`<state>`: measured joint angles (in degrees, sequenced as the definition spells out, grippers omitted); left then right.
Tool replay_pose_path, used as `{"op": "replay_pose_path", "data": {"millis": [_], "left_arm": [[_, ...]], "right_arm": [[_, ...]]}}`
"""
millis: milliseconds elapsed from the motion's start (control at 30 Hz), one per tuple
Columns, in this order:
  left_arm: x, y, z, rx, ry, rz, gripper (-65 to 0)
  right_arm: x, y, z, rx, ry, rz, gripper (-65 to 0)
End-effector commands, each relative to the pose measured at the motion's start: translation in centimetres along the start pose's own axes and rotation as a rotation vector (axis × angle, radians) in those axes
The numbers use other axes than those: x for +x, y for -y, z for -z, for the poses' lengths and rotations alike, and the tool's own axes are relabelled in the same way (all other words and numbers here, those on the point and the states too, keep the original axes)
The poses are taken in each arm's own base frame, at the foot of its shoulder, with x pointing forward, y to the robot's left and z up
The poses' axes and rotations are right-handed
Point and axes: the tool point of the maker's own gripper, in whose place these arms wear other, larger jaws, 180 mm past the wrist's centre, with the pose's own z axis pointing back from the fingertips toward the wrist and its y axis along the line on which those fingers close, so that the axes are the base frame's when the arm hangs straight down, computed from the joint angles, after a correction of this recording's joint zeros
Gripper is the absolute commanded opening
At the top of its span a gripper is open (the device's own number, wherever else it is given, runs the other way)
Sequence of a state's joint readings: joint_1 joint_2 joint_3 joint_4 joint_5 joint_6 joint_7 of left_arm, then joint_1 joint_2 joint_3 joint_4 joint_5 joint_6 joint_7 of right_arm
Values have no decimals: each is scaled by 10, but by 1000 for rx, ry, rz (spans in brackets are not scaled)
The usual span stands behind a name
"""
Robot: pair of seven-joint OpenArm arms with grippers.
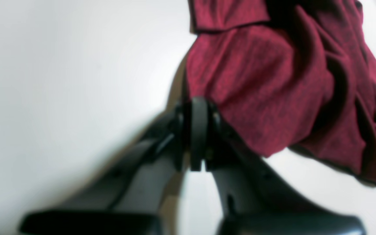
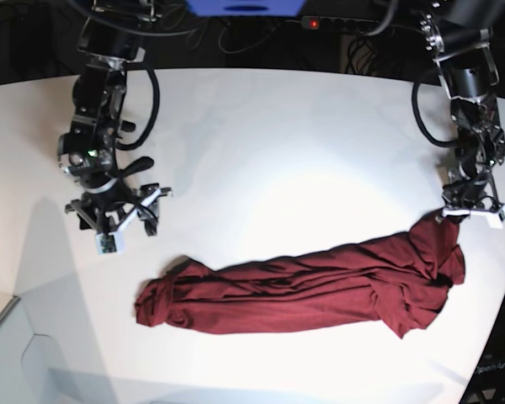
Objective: Layout the t-shirt on the table in an organized manner, then fold the t-shirt properly
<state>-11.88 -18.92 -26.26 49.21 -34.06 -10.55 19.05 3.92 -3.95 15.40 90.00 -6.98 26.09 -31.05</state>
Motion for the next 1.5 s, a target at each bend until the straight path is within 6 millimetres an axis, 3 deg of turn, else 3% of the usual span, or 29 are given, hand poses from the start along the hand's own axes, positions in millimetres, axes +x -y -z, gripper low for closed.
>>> {"op": "replay_pose_path", "data": {"millis": [0,100,300,367,500,633,767,900,1233,1333,1467], "left_arm": [[33,9,-2,-27,81,11,-650],[54,25,-14,-69,129,54,-647],[136,58,-71,-181,302,39,-647],[160,64,-92,-204,345,38,-647],[185,74,-123,-230,391,65,-647],[194,62,-137,-202,421,59,-647],[187,38,-142,-155,413,48,-647],[177,27,-144,-131,389,57,-647],[172,22,-143,-120,377,56,-647],[171,21,-143,-116,376,56,-647],[173,21,-142,-112,379,60,-647]], "right_arm": [[20,1,-1,4,64,-1,-228],[25,-4,1,15,72,-6,-228],[46,-51,8,125,105,-97,-223],[46,-62,19,156,89,-101,-223],[46,-69,47,193,37,-80,-223],[48,-72,72,220,-12,-68,-223],[52,-74,87,237,-41,-58,-223],[57,-82,97,263,1,-32,-223],[26,-99,110,312,-27,25,-234],[28,-98,112,312,0,35,-323],[37,-83,113,291,47,30,-614]]}}
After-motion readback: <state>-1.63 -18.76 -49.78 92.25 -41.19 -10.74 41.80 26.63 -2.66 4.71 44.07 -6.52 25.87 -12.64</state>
